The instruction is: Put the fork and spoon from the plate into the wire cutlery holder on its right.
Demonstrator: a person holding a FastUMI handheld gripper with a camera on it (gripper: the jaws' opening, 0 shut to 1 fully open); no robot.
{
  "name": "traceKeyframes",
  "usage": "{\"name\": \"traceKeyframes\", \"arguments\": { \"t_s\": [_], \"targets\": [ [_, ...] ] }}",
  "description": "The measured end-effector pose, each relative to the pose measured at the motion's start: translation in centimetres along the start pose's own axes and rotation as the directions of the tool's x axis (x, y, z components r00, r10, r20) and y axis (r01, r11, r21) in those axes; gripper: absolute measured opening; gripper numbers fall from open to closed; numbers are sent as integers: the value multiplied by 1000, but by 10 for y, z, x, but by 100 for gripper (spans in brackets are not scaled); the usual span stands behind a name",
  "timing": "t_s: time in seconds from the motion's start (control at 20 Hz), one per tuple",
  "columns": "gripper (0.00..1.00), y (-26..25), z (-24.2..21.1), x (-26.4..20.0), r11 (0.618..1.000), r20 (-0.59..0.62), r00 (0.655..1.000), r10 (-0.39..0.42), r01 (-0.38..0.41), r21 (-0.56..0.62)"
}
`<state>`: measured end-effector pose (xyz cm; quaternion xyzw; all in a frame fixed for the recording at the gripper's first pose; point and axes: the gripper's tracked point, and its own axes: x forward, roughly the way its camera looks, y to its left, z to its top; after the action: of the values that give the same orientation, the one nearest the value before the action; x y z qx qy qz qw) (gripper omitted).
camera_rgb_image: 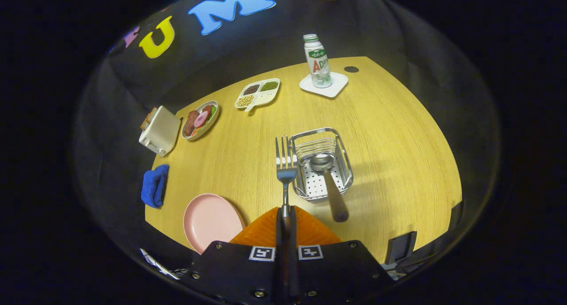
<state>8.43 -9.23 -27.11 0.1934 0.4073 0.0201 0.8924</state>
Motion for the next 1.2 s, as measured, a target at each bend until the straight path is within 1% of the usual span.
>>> {"name": "traceKeyframes", "arguments": {
  "t_s": [0.1, 0.25, 0.6, 0.8, 0.9, 1.0, 1.15, 1.2],
  "targets": [
    [5, -9, -3, 2, 999, -19, 1000, -19, 19, 33],
    [5, -13, -4, 4, 997, -40, 999, -23, 26, 79],
    [5, -22, 1, 9, 990, -70, 996, -61, 69, 123],
    [6, -26, 3, 6, 991, -66, 993, -97, 102, 81],
    [10, -25, 9, 2, 992, -55, 993, -102, 106, 64],
    [11, -25, 14, 1, 993, -39, 993, -110, 111, 49],
    [21, -21, 20, -2, 993, -21, 995, -102, 103, 56],
    [21, -22, 22, -4, 993, -12, 995, -102, 103, 61]
  ]
}}
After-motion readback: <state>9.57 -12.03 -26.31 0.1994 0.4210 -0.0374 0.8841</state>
